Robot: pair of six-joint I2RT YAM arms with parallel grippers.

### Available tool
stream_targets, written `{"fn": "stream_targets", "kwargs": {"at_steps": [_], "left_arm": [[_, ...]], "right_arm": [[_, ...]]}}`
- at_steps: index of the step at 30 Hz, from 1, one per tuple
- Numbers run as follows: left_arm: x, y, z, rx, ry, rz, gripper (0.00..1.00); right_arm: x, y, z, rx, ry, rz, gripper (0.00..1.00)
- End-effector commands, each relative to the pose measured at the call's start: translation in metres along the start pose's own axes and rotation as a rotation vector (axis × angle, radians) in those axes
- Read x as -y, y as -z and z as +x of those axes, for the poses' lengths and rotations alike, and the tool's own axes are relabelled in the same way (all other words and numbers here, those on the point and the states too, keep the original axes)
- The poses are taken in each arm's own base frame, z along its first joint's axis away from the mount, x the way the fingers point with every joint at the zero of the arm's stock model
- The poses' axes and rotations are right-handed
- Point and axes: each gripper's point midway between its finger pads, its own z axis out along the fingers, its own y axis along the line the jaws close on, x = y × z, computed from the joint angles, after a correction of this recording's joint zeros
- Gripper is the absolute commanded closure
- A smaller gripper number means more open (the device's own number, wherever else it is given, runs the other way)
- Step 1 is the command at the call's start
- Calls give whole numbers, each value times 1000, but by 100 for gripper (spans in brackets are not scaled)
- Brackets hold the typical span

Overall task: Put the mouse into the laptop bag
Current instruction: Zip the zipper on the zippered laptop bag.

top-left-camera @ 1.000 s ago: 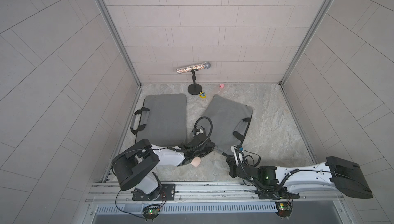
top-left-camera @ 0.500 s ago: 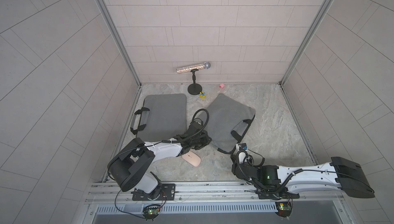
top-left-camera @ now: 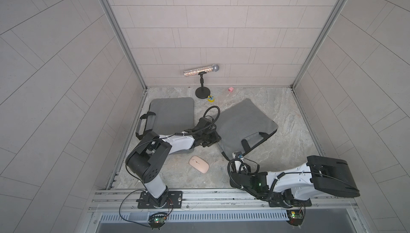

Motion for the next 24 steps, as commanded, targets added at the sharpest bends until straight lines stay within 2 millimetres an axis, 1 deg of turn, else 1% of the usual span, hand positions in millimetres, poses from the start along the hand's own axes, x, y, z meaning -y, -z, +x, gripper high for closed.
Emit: {"fn": "stream_targets", "kwargs": {"at_steps": [1, 4, 7, 10, 12, 15, 19, 21, 24], "left_arm": [[10, 22, -14, 96, -27, 48, 39], [0, 34, -2, 101, 12, 66, 32], [-11, 45, 13, 113, 79, 106, 27], [-14, 58, 23, 124, 117, 156, 26], [-12, 67, 29, 137, 120, 179, 25], [-7, 77, 35, 153, 119, 209, 23], [4, 79, 49, 141, 111, 245, 22], [10, 75, 57, 124, 101, 253, 22], [17, 63, 68, 68, 109, 281, 23]], "right_arm": [[-10, 1, -6, 25, -31, -30, 100], [-9, 2, -14, 42, -37, -39, 100], [-14, 2, -27, 56, -42, -80, 100], [-18, -1, -35, 45, -69, -138, 100], [-20, -3, -40, 40, -91, -172, 100], [-29, 1, -45, 39, -73, -208, 100], [-33, 4, -46, 39, -70, -237, 100], [-36, 5, -47, 45, -70, -256, 100], [-41, 7, -48, 50, -73, -286, 100]]}}
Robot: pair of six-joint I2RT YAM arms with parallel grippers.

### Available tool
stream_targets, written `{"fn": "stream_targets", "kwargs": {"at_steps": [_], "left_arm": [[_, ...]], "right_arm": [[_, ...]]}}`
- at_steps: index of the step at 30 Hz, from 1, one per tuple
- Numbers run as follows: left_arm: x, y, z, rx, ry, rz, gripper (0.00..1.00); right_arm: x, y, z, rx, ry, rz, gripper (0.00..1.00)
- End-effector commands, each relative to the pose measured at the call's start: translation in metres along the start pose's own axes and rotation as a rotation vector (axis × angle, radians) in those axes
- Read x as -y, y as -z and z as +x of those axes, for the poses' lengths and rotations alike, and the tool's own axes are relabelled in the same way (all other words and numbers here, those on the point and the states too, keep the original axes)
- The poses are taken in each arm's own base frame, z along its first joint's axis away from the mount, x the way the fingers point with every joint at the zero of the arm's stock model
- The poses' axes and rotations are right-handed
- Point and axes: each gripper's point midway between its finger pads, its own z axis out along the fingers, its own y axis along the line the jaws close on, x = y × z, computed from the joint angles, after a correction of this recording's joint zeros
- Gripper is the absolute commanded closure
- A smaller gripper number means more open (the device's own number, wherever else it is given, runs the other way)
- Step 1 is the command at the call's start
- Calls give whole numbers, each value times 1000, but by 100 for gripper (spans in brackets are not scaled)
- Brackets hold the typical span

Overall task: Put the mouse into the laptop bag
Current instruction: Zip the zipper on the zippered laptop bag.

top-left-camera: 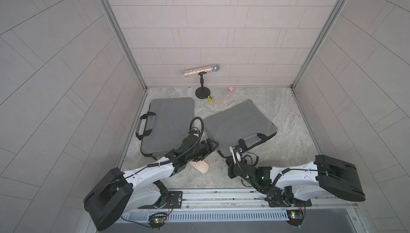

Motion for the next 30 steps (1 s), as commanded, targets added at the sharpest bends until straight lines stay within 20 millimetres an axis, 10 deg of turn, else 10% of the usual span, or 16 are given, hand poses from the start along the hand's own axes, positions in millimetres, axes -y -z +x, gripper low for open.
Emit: {"fn": "stream_targets", "kwargs": {"at_steps": [1, 13, 18, 22, 30], "left_arm": [[3, -11, 9, -28, 36, 40, 24], [-14, -55, 23, -109, 102, 28, 30], [-14, -62, 23, -110, 115, 38, 76], [-20, -65, 19, -109, 80, -19, 100], [-26, -62, 3, -86, 59, -50, 100]], "right_arm": [[-19, 5, -11, 34, -11, -88, 100], [-21, 3, -11, 37, -8, -96, 100], [-17, 2, -6, 25, -14, -87, 100], [14, 2, 6, 8, -46, 13, 100], [96, 12, 20, -32, -142, 219, 100]]}}
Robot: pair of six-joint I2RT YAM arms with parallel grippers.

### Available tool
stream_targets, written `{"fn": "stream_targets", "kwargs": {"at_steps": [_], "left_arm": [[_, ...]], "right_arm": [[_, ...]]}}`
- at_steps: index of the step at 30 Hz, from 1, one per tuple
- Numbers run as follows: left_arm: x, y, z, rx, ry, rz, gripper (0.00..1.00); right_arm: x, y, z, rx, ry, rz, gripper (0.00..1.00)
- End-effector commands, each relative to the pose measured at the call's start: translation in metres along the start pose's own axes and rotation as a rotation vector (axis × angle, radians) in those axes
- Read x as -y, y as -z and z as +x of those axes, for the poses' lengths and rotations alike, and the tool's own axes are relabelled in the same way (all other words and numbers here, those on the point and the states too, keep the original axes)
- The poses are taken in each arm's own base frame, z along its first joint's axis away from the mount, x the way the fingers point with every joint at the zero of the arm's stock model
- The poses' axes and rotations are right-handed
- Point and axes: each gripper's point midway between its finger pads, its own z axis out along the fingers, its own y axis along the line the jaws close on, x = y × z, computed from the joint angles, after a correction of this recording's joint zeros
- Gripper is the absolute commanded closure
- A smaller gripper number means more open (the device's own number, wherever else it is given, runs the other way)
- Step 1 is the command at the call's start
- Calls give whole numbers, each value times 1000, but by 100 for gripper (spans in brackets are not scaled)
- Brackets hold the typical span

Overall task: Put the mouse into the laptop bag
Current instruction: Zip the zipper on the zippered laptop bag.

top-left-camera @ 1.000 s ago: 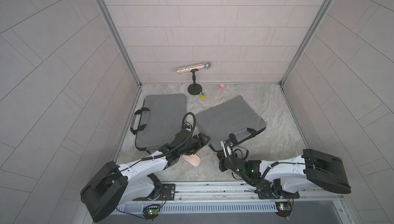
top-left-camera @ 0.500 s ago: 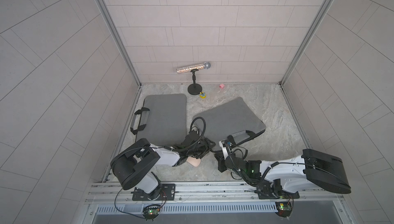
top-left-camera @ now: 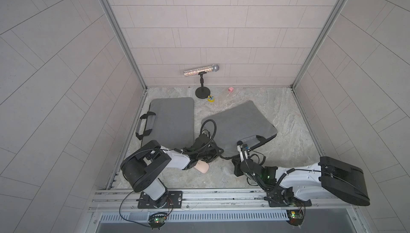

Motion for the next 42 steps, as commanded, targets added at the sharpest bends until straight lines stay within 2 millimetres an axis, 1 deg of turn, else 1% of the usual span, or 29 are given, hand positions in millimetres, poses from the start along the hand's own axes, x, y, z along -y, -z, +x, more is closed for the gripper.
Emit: {"fn": "stream_targets", "kwargs": {"at_steps": [1, 5, 7, 11, 13, 17, 22, 26, 31, 35, 38, 42], "left_arm": [[6, 2, -12, 18, -42, 6, 100], [6, 5, -19, 17, -37, 19, 100], [5, 8, -24, 29, -35, 19, 100], [3, 20, -35, 51, -42, 3, 100], [3, 25, -40, 59, -44, -5, 100], [8, 35, -47, 61, -55, 6, 100], [9, 43, -61, 71, -78, -27, 100], [11, 49, -86, 86, -81, -46, 100], [10, 49, -120, 98, -69, -92, 100], [10, 41, -147, 108, -42, -101, 100], [11, 32, -163, 109, -25, -115, 100], [21, 17, -182, 103, -18, -130, 100]], "right_arm": [[48, 7, 4, -8, -19, 165, 100], [73, 21, -5, 17, -20, 259, 100], [89, 30, -9, 33, -39, 315, 100], [114, 39, -11, 24, -100, 350, 100], [120, 41, -13, 23, -118, 352, 100], [129, 45, -17, 10, -132, 374, 100], [144, 47, -15, -15, -171, 421, 100], [146, 47, -15, -24, -189, 420, 100], [146, 49, -17, -25, -190, 428, 100], [147, 52, -17, -25, -193, 428, 100], [146, 55, -16, -24, -196, 415, 100], [141, 57, -15, -25, -201, 383, 100]]}}
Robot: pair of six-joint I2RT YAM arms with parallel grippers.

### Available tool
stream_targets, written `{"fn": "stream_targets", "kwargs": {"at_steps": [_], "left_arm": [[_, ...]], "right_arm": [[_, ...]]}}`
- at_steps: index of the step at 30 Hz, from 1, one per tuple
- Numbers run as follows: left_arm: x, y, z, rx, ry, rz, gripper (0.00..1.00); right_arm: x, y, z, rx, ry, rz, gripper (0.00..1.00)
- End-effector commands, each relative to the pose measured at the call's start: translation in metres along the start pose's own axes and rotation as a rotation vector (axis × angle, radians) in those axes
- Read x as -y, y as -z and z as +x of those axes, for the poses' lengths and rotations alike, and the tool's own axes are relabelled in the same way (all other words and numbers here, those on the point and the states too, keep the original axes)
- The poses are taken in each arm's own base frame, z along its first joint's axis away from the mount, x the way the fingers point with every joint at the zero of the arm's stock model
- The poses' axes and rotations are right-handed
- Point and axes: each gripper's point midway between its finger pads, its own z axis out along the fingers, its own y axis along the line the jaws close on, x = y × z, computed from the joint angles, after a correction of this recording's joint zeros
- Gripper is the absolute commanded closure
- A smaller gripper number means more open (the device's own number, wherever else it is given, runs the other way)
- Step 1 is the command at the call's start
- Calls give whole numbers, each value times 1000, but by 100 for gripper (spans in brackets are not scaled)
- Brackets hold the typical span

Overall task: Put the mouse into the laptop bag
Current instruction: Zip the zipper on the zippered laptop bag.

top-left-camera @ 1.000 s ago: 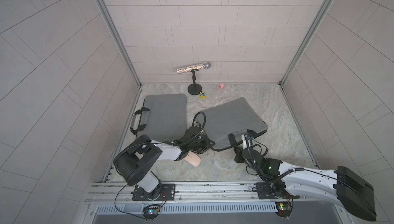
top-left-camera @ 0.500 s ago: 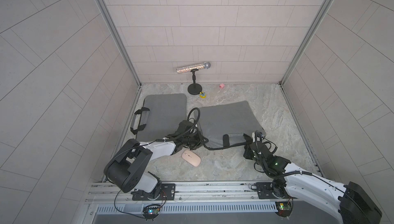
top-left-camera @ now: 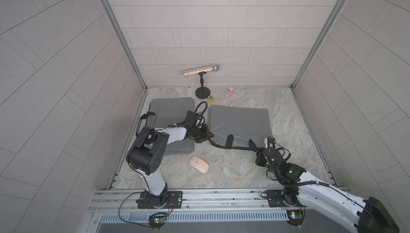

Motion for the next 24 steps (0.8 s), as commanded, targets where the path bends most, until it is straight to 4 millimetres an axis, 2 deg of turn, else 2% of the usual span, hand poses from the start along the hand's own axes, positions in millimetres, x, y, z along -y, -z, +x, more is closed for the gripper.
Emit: {"fn": "stream_targets", "kwargs": {"at_steps": [1, 6, 7, 10, 12, 14, 16, 19, 24], "left_arm": [[25, 14, -70, 223, -42, 5, 100], [45, -1, -82, 224, -72, -46, 100], [50, -6, -80, 214, -88, -55, 90], [62, -16, -71, 198, -128, -84, 41], [70, -21, -58, 178, -148, -82, 23], [69, -21, -45, 178, -160, -107, 14], [65, -17, -32, 182, -175, -125, 11], [47, -5, -13, 205, -159, -152, 9], [31, 3, 27, 211, -129, -84, 8]], "right_arm": [[30, 3, 17, -50, 18, 106, 100], [11, 3, 24, -75, 4, 18, 100], [7, 3, 25, -74, 12, 5, 100], [-8, 3, 25, -63, 35, -24, 100], [-19, 2, 26, -64, 54, -45, 100], [-32, -1, 29, -73, 74, -70, 100], [-41, -4, 28, -81, 86, -78, 100], [-53, -7, 26, -84, 95, -93, 100], [-73, -10, 19, -74, 108, -123, 100]]}}
